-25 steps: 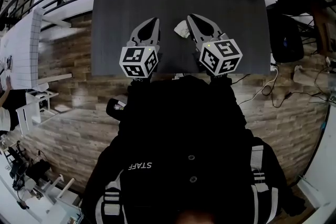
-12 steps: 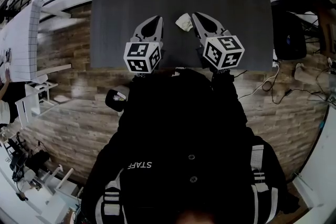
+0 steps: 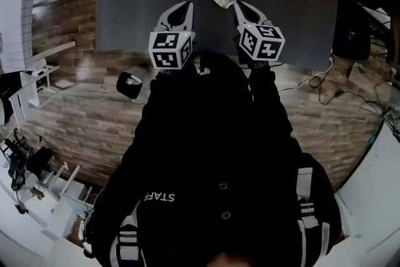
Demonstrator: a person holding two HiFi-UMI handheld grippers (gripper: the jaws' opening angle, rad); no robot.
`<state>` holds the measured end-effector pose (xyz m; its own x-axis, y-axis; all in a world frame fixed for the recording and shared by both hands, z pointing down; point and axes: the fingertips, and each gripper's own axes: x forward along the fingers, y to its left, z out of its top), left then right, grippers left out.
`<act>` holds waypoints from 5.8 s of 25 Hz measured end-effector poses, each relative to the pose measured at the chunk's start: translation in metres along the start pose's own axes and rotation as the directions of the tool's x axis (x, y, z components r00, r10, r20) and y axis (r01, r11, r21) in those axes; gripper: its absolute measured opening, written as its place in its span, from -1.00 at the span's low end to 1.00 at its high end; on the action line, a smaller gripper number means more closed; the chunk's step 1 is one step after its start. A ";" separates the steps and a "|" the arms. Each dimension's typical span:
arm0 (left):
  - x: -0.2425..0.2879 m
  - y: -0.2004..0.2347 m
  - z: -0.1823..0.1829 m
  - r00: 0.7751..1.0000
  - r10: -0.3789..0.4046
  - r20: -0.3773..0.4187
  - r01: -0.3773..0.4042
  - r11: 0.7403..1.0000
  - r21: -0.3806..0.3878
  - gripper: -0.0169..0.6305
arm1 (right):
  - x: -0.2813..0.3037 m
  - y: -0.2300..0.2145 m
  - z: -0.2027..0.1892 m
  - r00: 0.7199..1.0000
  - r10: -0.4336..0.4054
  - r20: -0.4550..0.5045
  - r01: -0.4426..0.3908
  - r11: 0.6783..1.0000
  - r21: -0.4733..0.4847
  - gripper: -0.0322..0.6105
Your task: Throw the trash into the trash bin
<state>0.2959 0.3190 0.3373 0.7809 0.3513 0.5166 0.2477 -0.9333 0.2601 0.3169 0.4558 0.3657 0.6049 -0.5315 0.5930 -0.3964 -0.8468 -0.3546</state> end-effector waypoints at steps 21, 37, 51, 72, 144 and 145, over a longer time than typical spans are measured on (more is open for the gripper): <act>0.053 0.049 -0.069 0.987 0.070 -0.145 -0.079 0.995 -0.061 -0.95 | 0.094 -0.057 -0.090 0.962 -0.131 -0.241 0.151 0.986 0.065 -0.58; 0.063 0.059 -0.090 0.979 0.073 -0.190 -0.086 0.994 -0.065 -0.95 | 0.126 -0.083 -0.113 0.935 -0.174 -0.310 0.259 0.931 0.259 -0.51; 0.054 0.061 -0.098 0.976 0.100 -0.196 -0.117 0.990 -0.078 -0.95 | 0.123 -0.091 -0.115 0.918 -0.232 -0.321 0.314 0.920 0.233 -0.51; -0.018 0.132 -0.086 0.957 0.270 -0.108 -0.287 0.937 -0.201 -0.95 | 0.130 0.012 -0.051 0.980 -0.017 -0.197 0.036 0.995 0.091 -0.77; -0.462 0.420 -0.663 0.533 0.671 -0.514 -0.648 -0.066 -0.759 -0.95 | 0.285 0.652 -0.597 0.387 0.146 -0.910 -0.857 0.420 -0.297 -0.76; -0.459 0.421 -0.674 0.535 0.666 -0.520 -0.646 -0.074 -0.760 -0.95 | 0.291 0.652 -0.607 0.386 0.138 -0.912 -0.856 0.422 -0.298 -0.76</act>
<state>-0.3445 -0.1841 0.7591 0.2849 -0.3947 0.8735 -0.9584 -0.1011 0.2669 -0.1843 -0.2383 0.7459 -0.4513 -0.3030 0.8394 -0.8911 0.1033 -0.4418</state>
